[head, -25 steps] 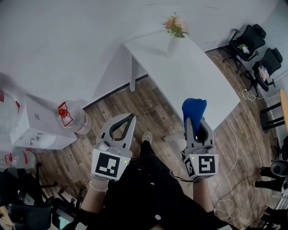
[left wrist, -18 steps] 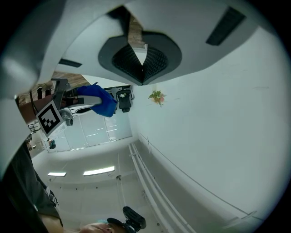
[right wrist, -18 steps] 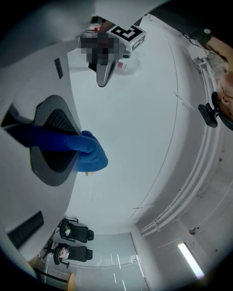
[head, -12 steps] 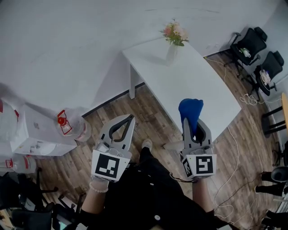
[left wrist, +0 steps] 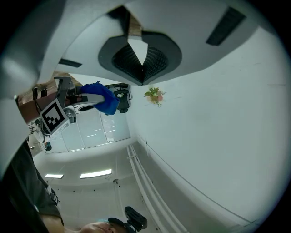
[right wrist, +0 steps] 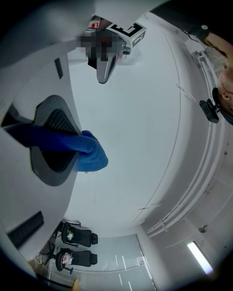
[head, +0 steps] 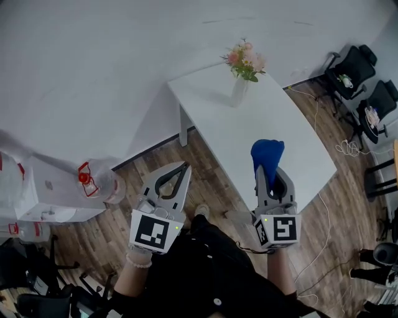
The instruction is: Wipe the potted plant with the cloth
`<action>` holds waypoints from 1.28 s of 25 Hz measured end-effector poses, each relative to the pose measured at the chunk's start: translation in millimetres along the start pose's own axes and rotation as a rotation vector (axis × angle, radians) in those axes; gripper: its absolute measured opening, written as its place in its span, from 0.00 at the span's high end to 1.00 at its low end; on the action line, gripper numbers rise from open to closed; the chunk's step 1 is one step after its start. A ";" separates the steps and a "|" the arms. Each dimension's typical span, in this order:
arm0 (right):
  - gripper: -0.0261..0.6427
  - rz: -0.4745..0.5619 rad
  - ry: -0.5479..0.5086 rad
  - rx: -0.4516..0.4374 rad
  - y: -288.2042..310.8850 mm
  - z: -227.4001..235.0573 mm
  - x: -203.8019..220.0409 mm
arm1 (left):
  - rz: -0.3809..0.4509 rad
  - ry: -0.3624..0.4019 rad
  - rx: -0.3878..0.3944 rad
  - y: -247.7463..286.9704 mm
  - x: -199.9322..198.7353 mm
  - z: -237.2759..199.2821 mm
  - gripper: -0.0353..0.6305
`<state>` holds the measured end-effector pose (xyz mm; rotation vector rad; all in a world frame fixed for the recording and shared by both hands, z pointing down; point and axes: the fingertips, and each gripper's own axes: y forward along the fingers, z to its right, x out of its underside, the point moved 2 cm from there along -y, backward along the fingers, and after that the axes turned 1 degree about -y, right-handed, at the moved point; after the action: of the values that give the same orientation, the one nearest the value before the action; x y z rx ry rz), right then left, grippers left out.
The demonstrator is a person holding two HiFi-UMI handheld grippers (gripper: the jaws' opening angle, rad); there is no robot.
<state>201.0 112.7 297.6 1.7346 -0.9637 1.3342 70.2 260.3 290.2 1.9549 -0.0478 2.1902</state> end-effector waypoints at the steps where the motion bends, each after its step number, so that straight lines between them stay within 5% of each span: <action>1: 0.85 0.000 0.004 -0.001 8.5 4.2 0.6 | -0.002 -0.001 0.001 8.3 -0.2 -3.0 0.93; 23: 0.85 -0.036 0.047 -0.026 117.5 92.8 22.3 | -0.023 -0.040 0.049 164.3 -5.6 -25.0 0.93; 32: 0.85 -0.042 0.063 -0.002 109.8 108.2 29.2 | 0.005 0.042 0.112 186.5 -8.0 -14.1 0.93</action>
<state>155.0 -36.1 316.8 1.6925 -0.8884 1.3524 24.9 79.1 301.5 1.9667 0.0780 2.2821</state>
